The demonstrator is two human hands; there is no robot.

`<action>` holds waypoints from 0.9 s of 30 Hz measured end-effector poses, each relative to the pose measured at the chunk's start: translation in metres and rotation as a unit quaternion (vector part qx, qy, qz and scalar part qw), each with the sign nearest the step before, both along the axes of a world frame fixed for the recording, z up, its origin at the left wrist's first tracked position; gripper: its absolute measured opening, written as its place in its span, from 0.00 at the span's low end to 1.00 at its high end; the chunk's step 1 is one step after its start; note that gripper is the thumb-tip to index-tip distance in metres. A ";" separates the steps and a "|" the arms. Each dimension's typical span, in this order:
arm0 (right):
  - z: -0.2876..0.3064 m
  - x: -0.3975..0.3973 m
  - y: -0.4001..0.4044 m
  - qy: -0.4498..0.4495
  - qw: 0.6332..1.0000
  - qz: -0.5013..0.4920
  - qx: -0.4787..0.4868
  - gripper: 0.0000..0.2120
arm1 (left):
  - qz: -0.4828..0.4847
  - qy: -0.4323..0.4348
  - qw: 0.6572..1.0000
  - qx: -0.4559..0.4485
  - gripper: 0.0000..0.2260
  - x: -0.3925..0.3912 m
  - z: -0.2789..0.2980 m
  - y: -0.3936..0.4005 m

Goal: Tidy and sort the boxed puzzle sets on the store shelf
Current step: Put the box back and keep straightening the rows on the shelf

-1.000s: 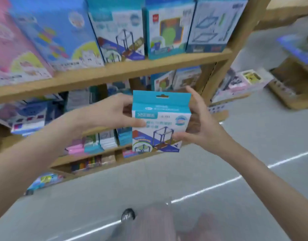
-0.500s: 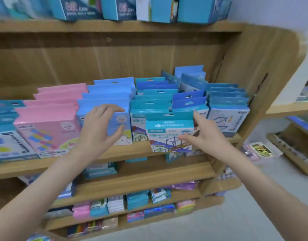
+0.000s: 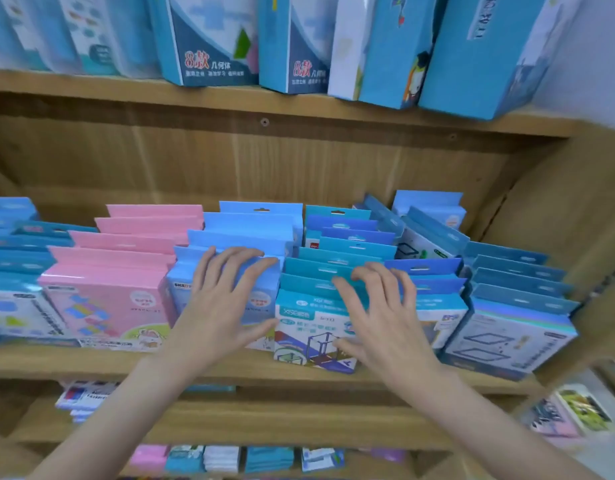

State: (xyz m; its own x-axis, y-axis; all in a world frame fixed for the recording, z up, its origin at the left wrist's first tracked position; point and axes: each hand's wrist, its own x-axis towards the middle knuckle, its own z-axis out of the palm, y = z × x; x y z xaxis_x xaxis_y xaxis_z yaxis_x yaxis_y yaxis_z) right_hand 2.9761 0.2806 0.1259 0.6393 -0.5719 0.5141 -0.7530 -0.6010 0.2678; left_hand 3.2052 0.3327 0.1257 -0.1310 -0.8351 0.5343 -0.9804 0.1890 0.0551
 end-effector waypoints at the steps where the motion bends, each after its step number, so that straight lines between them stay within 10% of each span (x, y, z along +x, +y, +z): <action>1: 0.000 -0.001 -0.003 -0.001 1.000 0.010 -0.001 0.44 | 0.000 0.007 1.000 -0.002 0.30 -0.001 0.000 0.001; 15: 0.045 -0.037 -0.051 -0.030 0.953 0.187 0.235 0.32 | 0.050 -0.101 0.992 0.053 0.42 -0.040 0.014 -0.004; 27: 0.081 -0.015 -0.158 0.019 0.936 0.044 0.349 0.05 | -0.004 -0.251 0.929 0.271 0.49 -0.060 0.058 -0.053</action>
State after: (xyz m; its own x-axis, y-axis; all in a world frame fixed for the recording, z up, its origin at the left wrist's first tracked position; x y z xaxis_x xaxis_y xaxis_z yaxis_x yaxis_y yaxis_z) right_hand 2.9606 0.1226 0.2071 0.7095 -0.7046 0.0107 -0.6909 -0.6985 -0.1864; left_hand 3.1453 0.2793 0.1841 -0.2570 -0.9618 -0.0938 -0.9073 0.2736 -0.3194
